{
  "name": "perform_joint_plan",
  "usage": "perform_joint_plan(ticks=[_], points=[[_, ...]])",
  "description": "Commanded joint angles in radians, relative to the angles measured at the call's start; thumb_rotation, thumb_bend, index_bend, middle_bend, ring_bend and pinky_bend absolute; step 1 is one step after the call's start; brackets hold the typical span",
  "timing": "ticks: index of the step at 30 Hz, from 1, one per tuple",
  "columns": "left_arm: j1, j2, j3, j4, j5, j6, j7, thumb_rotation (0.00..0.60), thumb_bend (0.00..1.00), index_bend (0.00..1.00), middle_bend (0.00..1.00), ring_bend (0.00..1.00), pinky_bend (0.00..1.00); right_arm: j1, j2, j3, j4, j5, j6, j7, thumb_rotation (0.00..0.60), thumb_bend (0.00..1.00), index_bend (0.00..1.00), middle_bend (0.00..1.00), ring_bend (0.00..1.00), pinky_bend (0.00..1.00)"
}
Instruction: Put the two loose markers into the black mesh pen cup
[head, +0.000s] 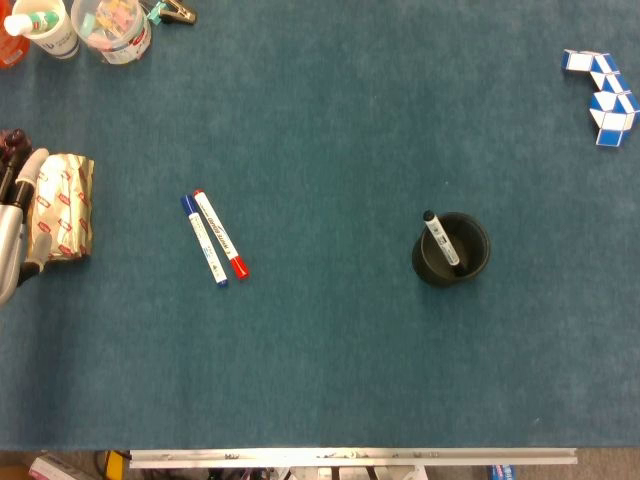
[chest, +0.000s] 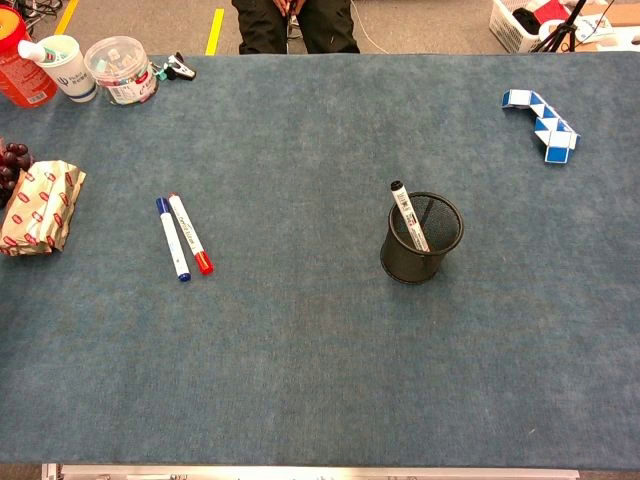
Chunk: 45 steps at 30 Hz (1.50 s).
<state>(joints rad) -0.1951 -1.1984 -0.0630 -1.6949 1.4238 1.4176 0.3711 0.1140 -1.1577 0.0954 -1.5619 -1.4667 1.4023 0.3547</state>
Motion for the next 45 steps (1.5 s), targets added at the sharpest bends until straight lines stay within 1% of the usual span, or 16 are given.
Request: perform_joint_plan(ticks=[1,4,6,7,9,12,14,18,23,33,39,45], points=[[-0.001,0.000,0.001,-0.001,0.005,0.002,0.001,0.600,0.30,0.09,0.12,0.09,0.00,0.007,-0.009,-0.001,0.001,-0.008,-0.004,0.005,0.600,0.22,0.30,0.30,0.15,0.12],[0.001,0.002,0.000,-0.004,0.012,0.009,-0.001,0.600,0.30,0.09,0.12,0.10,0.00,0.015,-0.017,-0.007,0.001,-0.020,-0.016,0.025,0.600,0.19,0.30,0.30,0.15,0.12],[0.002,0.006,0.000,-0.007,0.013,0.013,0.001,0.600,0.30,0.09,0.12,0.10,0.00,0.025,-0.021,-0.015,-0.001,-0.028,-0.038,0.050,0.600,0.12,0.30,0.30,0.15,0.12],[0.003,0.010,-0.001,-0.009,0.011,0.013,0.002,0.600,0.30,0.09,0.12,0.10,0.00,0.039,-0.024,-0.025,-0.011,-0.028,-0.078,0.092,0.600,0.06,0.30,0.30,0.15,0.12],[0.003,0.015,-0.001,-0.014,0.008,0.010,0.002,0.600,0.30,0.09,0.12,0.09,0.00,0.065,-0.023,-0.036,-0.013,-0.028,-0.138,0.147,0.600,0.00,0.30,0.30,0.15,0.12],[0.005,0.022,0.001,-0.020,0.010,0.012,-0.001,0.600,0.30,0.09,0.12,0.09,0.00,0.095,-0.045,-0.042,0.006,-0.032,-0.189,0.141,0.600,0.00,0.29,0.30,0.15,0.12],[0.008,0.025,0.003,-0.025,0.013,0.016,-0.003,0.600,0.30,0.09,0.12,0.09,0.00,0.117,-0.070,-0.044,0.012,-0.033,-0.220,0.132,0.600,0.00,0.26,0.27,0.14,0.11],[0.017,0.035,0.005,-0.030,0.015,0.028,-0.011,0.600,0.30,0.09,0.11,0.10,0.00,0.160,-0.112,-0.051,0.023,-0.039,-0.283,0.127,0.600,0.00,0.25,0.22,0.10,0.06],[0.030,0.049,0.008,-0.038,0.020,0.044,-0.021,0.600,0.30,0.09,0.11,0.10,0.00,0.209,-0.173,-0.062,0.045,-0.043,-0.354,0.120,0.600,0.00,0.25,0.19,0.06,0.00],[0.040,0.070,0.012,-0.052,0.025,0.050,-0.037,0.600,0.30,0.09,0.11,0.09,0.00,0.271,-0.287,-0.052,0.107,-0.019,-0.420,0.143,0.600,0.00,0.25,0.19,0.05,0.00],[0.044,0.080,0.014,-0.061,0.025,0.048,-0.040,0.600,0.30,0.09,0.11,0.10,0.00,0.298,-0.328,-0.052,0.136,-0.019,-0.442,0.184,0.600,0.00,0.25,0.19,0.05,0.00],[0.044,0.093,0.014,-0.075,0.025,0.043,-0.043,0.600,0.30,0.09,0.10,0.10,0.00,0.325,-0.366,-0.057,0.163,-0.017,-0.467,0.188,0.600,0.00,0.25,0.19,0.05,0.00]])
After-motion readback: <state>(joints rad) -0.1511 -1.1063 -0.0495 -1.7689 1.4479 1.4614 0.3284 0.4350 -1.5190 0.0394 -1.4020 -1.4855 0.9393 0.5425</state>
